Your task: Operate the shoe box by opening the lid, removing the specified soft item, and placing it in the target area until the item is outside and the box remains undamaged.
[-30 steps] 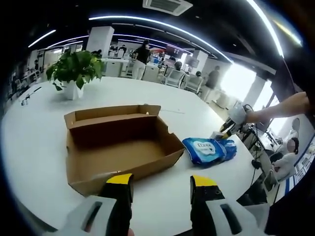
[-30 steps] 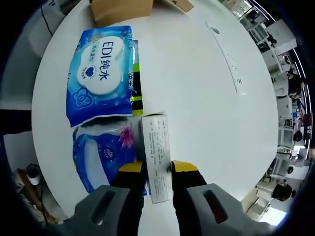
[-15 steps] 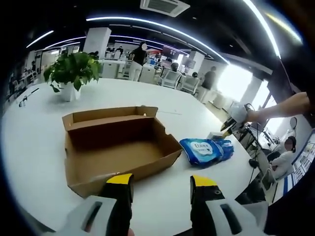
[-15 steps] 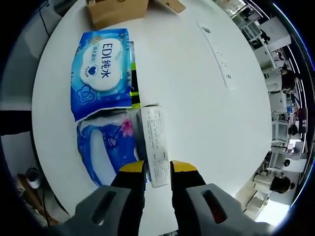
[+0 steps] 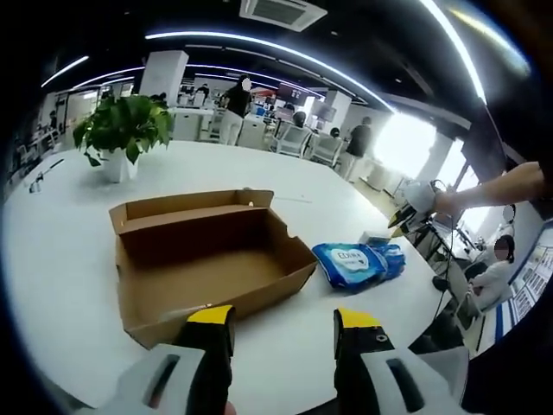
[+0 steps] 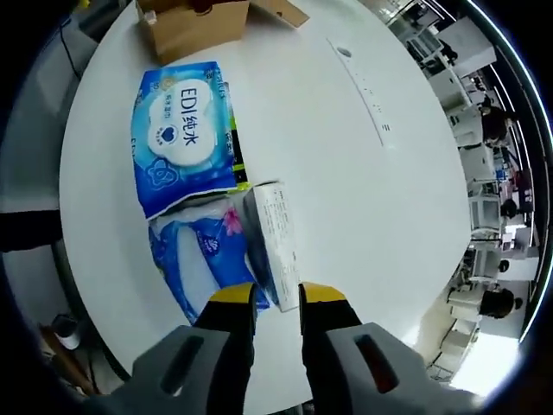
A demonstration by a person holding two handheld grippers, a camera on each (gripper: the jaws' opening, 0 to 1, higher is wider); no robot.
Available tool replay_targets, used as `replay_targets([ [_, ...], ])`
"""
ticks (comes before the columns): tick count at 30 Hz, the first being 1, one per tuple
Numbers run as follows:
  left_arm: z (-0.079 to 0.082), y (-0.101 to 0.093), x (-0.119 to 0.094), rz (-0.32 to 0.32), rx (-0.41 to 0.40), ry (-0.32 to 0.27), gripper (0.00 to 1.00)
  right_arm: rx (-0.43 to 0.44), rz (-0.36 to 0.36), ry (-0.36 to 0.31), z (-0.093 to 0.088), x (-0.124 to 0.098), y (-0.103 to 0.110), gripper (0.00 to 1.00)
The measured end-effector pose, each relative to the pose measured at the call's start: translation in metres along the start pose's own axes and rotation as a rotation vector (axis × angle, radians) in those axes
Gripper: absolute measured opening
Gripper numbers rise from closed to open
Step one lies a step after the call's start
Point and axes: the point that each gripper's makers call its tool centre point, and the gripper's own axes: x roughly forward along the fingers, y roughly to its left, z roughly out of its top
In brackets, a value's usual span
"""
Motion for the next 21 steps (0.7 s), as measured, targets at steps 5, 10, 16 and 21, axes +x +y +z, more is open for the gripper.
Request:
replay_targets([
  [5,0.002,0.006,-0.002,-0.011,0.008,0.000,0.46,0.107,-0.012,-0.039,0.005,-0.005,0.001,0.17],
  [10,0.006,0.013,-0.006,-0.021,0.018,-0.002,0.46,0.155,0.001,-0.055,0.010,-0.017,0.022,0.17],
  [16,0.005,0.014,-0.008,-0.037,0.024,-0.001,0.46,0.328,0.018,-0.122,0.019,-0.025,0.040,0.18],
  [21,0.006,0.016,-0.009,-0.058,0.018,-0.002,0.46,0.481,0.024,-0.216,0.035,-0.033,0.045,0.18],
])
